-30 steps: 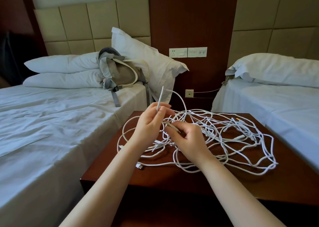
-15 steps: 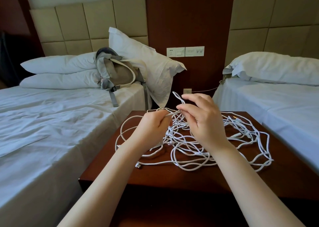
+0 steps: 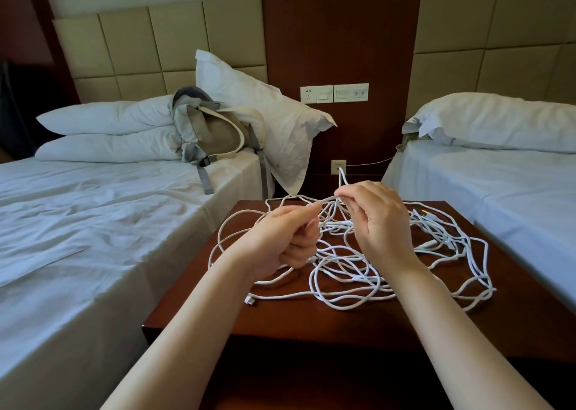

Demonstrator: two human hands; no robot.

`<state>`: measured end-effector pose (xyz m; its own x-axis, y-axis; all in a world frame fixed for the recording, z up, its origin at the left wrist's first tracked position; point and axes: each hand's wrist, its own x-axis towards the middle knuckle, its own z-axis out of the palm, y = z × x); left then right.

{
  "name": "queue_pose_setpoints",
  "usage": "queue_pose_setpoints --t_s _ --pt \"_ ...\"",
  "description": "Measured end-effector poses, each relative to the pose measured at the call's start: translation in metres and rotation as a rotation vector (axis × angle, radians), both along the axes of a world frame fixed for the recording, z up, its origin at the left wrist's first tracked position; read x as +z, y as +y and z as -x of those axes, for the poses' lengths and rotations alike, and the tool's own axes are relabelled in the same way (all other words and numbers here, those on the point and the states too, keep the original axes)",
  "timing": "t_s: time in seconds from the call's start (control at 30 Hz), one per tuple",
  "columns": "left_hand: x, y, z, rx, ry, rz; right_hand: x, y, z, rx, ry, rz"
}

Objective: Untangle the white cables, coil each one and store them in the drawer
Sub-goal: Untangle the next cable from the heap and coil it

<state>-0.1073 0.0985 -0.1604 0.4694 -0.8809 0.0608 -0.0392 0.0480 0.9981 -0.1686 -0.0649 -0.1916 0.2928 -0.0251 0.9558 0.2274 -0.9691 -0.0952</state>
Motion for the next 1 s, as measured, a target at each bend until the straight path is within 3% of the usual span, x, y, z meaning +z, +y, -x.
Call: queue_pose_setpoints --t_s 0.17,0.3,0.4,0.53,0.63,0.8,1.0 --pt "0.002 0.001 0.003 -0.218 0.147 0.005 -0.009 0.015 -0.016 0.073 0.087 0.005" --pt "0.007 0.002 0.0 -0.238 0.267 0.231 -0.021 0.037 -0.027 -0.002 0.173 0.152" --pt "0.008 0.001 -0.004 -0.126 0.293 0.415 -0.032 0.044 -0.026 0.011 0.319 0.192" --pt "0.008 -0.004 -0.006 0.201 0.198 0.596 -0.036 0.049 -0.021 0.063 0.489 0.162" --pt "0.003 0.002 -0.021 0.514 -0.045 0.636 -0.033 0.043 -0.017 -0.004 0.668 0.072" --pt "-0.017 0.015 -0.051 0.998 -0.59 0.336 -0.038 0.029 -0.015 0.061 0.5 -0.13" --pt "-0.038 0.003 -0.045 0.929 -0.955 0.026 -0.026 0.032 -0.01 0.233 0.392 -0.469"
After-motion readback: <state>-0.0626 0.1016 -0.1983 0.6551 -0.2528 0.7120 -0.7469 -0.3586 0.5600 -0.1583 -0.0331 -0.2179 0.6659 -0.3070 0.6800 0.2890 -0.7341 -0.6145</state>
